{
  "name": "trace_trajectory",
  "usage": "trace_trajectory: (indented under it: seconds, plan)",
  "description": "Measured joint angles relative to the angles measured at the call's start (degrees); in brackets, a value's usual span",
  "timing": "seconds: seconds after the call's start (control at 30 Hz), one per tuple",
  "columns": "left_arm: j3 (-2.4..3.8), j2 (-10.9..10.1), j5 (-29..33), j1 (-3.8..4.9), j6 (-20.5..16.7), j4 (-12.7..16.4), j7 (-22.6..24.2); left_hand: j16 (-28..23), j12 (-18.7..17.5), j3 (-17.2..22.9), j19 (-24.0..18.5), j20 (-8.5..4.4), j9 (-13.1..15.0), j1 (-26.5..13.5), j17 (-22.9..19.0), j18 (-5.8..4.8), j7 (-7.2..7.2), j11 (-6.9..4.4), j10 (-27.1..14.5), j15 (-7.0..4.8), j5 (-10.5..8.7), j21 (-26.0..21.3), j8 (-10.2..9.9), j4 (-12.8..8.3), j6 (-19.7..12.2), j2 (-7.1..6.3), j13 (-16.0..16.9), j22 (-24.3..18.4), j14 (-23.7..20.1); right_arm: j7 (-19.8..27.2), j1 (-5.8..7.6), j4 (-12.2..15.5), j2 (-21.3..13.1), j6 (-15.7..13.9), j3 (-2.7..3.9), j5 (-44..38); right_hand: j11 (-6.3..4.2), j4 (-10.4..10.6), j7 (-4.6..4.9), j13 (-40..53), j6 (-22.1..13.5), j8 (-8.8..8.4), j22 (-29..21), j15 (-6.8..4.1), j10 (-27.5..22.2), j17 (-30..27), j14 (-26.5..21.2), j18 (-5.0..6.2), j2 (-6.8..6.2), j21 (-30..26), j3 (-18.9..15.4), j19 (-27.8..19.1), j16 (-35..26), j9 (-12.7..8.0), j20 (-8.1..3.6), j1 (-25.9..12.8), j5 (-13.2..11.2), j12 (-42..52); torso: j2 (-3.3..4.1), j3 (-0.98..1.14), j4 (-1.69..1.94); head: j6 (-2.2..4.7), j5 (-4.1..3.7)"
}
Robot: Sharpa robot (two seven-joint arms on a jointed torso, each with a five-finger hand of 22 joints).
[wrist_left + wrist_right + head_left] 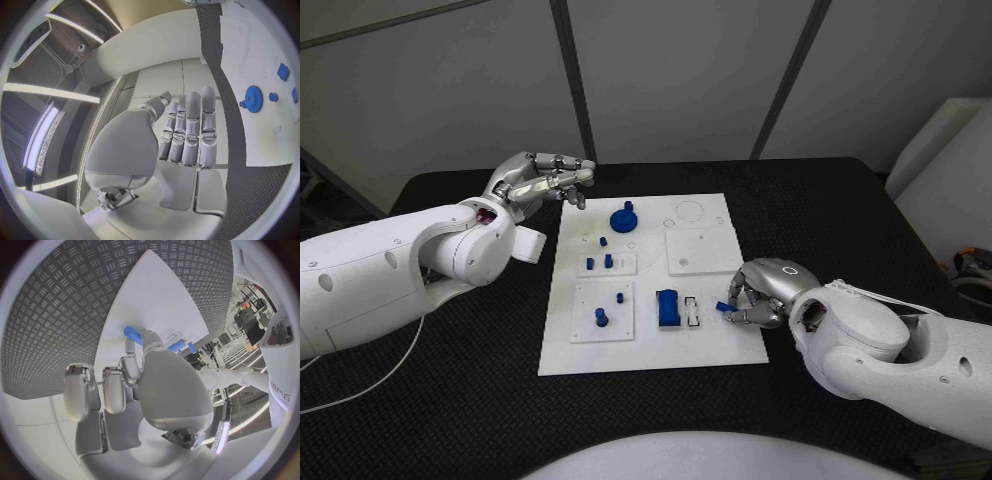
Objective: Assemble the parts on the task board
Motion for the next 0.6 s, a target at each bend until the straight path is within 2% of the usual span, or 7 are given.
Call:
trace_trajectory:
  seconds: [0.03, 0.13, 0.23, 0.5, 0.6]
  plan:
    - [0.0, 0.0, 0.0, 0.0, 0.0, 0.0, 0.0, 0.0, 0.0, 0.0, 0.0, 0.0, 0.0, 0.0, 0.0, 0.01, 0.0, 0.0, 0.0, 0.0, 0.0, 0.0, 0.0, 0.0, 0.0, 0.0, 0.0, 0.0, 0.0, -0.1, -0.02, 0.1, 0.0, 0.0, -0.01, -0.1, 0.0, 0.0, -0.27, 0.0, 0.1, 0.21, 0.0, 0.0, 0.0, 0.0, 0.0, 0.0, 0.12, 0.0, 0.4, 0.0, 0.0, 0.1, 0.0, 0.1, 0.6, 0.0, 0.0, 0.0, 0.0, 0.02, 0.0]
    - [0.0, 0.0, 0.0, 0.0, 0.0, 0.0, 0.0, 0.0, 0.0, 0.0, 0.0, 0.0, 0.0, 0.0, 0.0, 0.0, 0.0, 0.0, 0.0, 0.0, 0.0, 0.0, 0.0, 0.0, 0.0, 0.0, 0.0, 0.0, 0.0, -0.5, -0.06, 0.5, -0.3, 0.0, -0.02, -0.1, -0.02, 0.1, -0.2, 0.3, 0.6, 0.45, 0.0, -0.12, 0.0, 0.0, -0.1, 0.0, 0.65, 0.0, 2.3, 0.0, 0.0, 0.5, 0.0, 0.7, 3.2, 0.0, 0.0, -0.01, 0.0, 0.08, 0.01]
    - [0.0, 0.0, 0.0, 0.0, 0.0, 0.0, 0.0, 0.0, 0.0, 0.0, 0.0, 0.0, 0.0, 0.0, 0.0, 0.0, 0.0, 0.0, 0.0, 0.0, 0.0, 0.0, 0.0, 0.0, 0.0, 0.0, 0.0, 0.0, 0.0, -0.9, -0.06, 0.9, -0.8, -0.2, -0.02, 0.4, -0.52, 0.2, -0.56, 0.5, 0.8, 0.56, 0.0, -0.43, 0.5, 0.0, 0.0, 0.0, 0.49, 0.0, 4.1, 0.1, 0.0, 0.5, -0.37, 1.1, 5.2, -0.1, 0.01, -0.01, 0.0, 0.15, 0.01]
    - [0.0, 0.1, 0.0, 0.0, 0.0, -0.1, 0.0, 0.0, 0.0, 0.0, 0.0, 0.0, 0.0, 0.0, -0.1, 0.0, 0.0, 0.0, 0.0, 0.0, 0.0, 0.0, 0.0, 0.0, 0.0, 0.0, 0.0, 0.0, 0.0, -2.3, -0.2, 2.4, -1.9, -1.8, -0.18, 4.0, -0.94, 1.0, -0.42, 0.7, 1.0, 1.15, 0.0, -0.62, 0.9, 0.0, -0.2, -0.01, 0.45, 0.6, 7.3, 0.0, 0.0, 1.1, -0.42, 1.1, 6.1, 0.5, 0.01, -0.01, 0.04, 0.49, -0.02]
    - [0.0, 0.1, 0.0, 0.0, 0.0, 0.0, 0.0, 0.0, 0.0, 0.0, 0.0, 0.0, 0.0, 0.0, -0.1, 0.0, 0.0, 0.0, 0.0, 0.0, 0.0, 0.0, 0.0, 0.0, 0.0, 0.0, 0.0, 0.0, 0.0, -2.6, -0.35, 3.0, -2.1, -3.2, -0.31, 5.8, -1.05, 1.8, -0.42, 0.9, 1.0, 1.69, 0.0, -0.83, 1.1, 0.0, 0.0, 0.0, -0.61, 0.6, 8.2, 0.1, 0.3, 1.1, -0.55, 0.0, 6.1, 0.6, 0.03, 0.01, 0.04, 0.65, -0.02]
